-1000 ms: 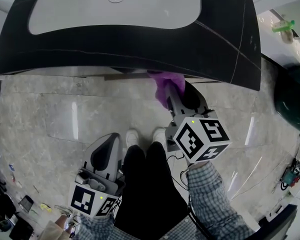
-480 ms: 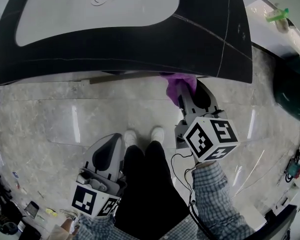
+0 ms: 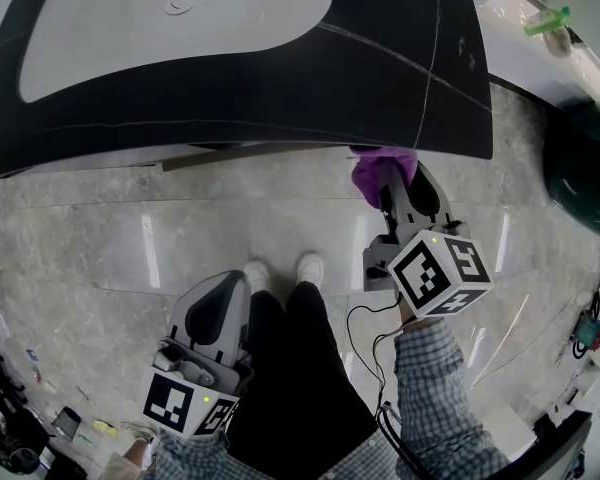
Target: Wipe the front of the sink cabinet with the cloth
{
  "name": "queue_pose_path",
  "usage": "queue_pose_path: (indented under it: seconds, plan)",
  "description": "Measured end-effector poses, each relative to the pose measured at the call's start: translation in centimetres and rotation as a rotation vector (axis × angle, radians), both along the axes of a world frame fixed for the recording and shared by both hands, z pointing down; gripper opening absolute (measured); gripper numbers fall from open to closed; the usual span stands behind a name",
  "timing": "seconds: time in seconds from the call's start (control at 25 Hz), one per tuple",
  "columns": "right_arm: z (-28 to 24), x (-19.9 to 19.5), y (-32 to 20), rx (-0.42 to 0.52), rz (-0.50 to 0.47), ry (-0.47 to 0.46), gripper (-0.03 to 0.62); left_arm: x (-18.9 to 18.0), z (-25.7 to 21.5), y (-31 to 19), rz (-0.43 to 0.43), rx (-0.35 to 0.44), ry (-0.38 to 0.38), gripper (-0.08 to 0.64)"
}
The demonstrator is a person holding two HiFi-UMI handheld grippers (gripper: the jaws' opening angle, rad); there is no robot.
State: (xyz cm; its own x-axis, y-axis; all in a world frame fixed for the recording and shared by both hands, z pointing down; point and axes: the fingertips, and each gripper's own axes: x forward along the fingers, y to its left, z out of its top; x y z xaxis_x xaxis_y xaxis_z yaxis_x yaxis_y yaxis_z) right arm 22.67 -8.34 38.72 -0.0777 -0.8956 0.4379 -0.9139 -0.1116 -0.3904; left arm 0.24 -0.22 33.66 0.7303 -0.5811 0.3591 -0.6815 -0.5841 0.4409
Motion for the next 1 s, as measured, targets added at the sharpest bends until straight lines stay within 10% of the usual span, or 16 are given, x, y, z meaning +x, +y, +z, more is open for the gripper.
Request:
queue_pose_path:
  seconds: [1.0]
  plan:
    - [0.1, 5.6, 2.1, 0.02, 0.083, 0.081, 0.081, 0.8, -0.6, 0.6, 0.021, 0.021, 0.0, 0.011]
